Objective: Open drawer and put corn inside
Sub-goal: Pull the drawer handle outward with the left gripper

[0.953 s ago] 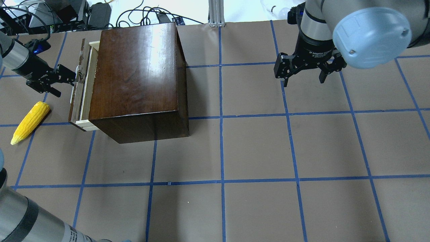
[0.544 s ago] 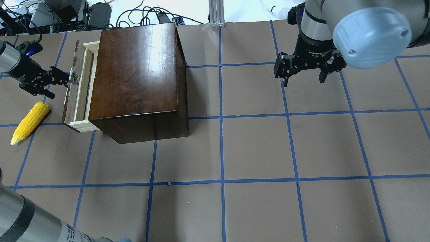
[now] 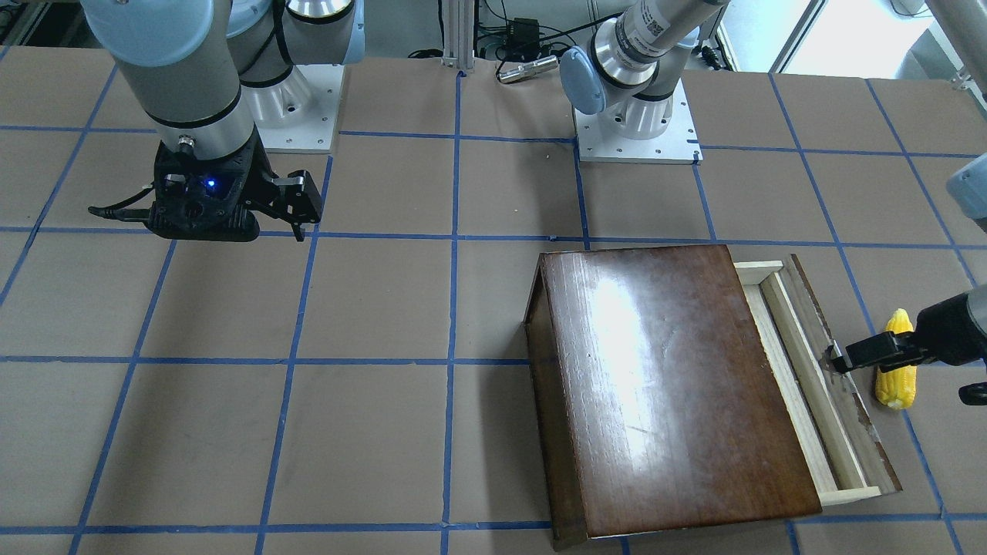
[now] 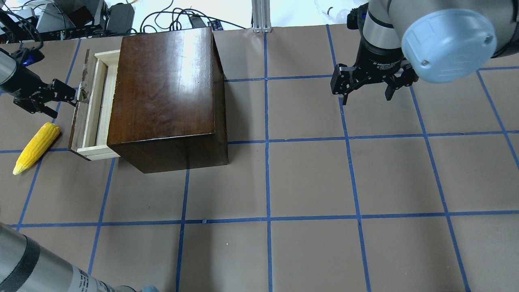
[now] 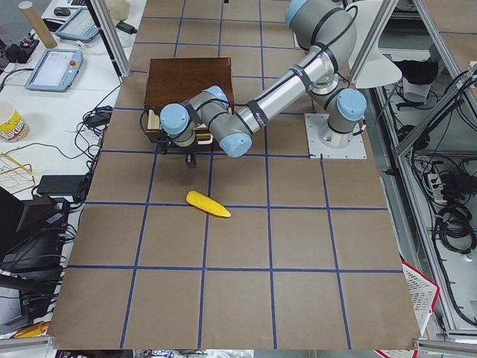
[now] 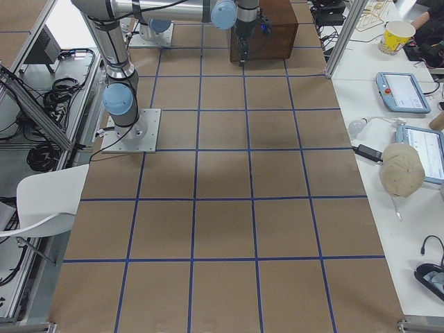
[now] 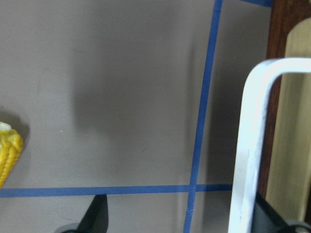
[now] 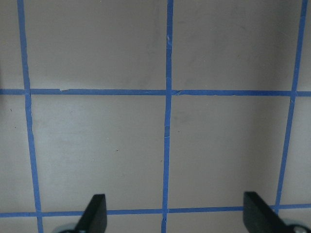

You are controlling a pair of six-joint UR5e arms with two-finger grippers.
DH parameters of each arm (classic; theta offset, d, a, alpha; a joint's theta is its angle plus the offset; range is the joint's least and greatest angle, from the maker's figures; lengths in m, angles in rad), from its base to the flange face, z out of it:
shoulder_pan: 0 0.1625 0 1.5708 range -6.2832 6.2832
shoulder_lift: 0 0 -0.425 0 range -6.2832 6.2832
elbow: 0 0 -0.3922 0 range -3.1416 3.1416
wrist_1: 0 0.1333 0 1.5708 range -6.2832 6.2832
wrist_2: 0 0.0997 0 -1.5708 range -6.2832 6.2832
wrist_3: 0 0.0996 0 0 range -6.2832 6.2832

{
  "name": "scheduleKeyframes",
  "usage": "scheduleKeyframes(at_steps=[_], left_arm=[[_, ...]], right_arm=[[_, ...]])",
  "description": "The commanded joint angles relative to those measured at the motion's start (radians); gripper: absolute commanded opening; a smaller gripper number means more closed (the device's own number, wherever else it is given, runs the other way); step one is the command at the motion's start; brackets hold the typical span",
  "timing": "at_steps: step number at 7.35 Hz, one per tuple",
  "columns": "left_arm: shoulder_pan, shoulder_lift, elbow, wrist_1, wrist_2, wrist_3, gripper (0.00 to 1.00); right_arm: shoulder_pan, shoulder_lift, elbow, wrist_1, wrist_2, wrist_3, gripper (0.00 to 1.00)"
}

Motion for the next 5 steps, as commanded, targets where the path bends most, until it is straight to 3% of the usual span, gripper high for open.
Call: scheduleKeyframes(at_steps=[1,5], left_arm=[[0.002,0.0,0.004,-0.001,0.003,0.002,1.0],[0.021,0.0,0.005,-0.001,0.004,0.002,1.0]], right_arm=[[0.0,0.0,0.0,-0.001,0.0,0.0,1.0],[0.0,0.0,0.0,0.0,0.0,0.0,1.0]])
